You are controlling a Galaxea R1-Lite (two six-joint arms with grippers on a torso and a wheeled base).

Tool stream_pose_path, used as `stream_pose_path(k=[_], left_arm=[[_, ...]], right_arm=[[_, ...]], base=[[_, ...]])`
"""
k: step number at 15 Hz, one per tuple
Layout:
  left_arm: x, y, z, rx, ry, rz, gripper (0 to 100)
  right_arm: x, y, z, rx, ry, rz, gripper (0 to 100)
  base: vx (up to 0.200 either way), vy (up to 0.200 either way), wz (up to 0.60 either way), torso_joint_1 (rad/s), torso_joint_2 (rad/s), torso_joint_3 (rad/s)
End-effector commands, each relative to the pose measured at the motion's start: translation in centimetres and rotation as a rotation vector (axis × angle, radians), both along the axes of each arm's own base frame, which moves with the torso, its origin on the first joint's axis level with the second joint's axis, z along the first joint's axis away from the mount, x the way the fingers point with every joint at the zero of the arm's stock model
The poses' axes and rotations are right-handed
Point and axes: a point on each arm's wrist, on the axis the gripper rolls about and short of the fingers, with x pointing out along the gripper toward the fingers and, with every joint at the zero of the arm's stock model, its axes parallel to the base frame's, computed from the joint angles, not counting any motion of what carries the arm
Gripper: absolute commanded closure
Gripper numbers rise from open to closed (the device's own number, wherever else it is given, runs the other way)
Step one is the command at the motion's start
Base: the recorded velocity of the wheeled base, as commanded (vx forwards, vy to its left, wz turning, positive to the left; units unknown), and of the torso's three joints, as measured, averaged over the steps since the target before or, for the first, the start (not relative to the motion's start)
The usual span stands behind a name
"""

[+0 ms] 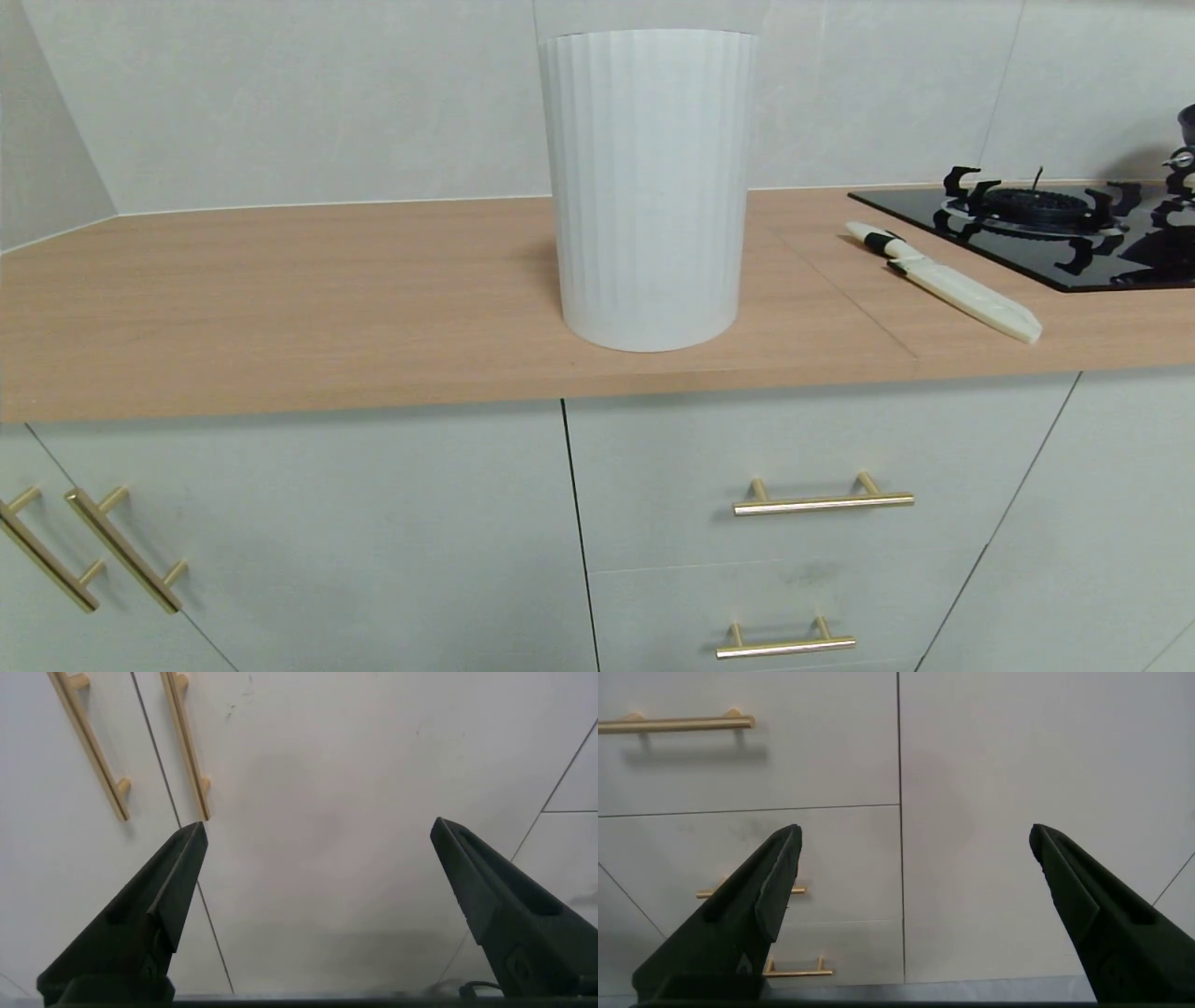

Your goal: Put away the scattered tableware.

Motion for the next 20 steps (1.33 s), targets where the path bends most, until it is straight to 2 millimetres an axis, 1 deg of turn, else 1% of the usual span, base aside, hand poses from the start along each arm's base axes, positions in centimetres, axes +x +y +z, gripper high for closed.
stream_pose_path(k=[1, 5, 20], left_arm=[[0.00, 0.00, -0.01, 0.000, 0.000, 0.001, 0], [0.00, 0.00, -0.01, 0.000, 0.000, 0.001, 0], [0.00, 0.00, -0.01, 0.000, 0.000, 0.001, 0]], right_arm=[[0.01, 0.00, 0.00, 0.000, 0.001, 0.001, 0], [0.01, 0.00, 0.00, 0.000, 0.001, 0.001, 0], [0.01, 0.00, 0.00, 0.000, 0.001, 0.002, 0]], base=[[0.000, 0.000, 0.00, 0.000, 0.00, 0.000], [0.000, 0.000, 0.00, 0.062, -0.23, -0.242], [0.000, 0.000, 0.00, 0.192, -0.49, -0.285]])
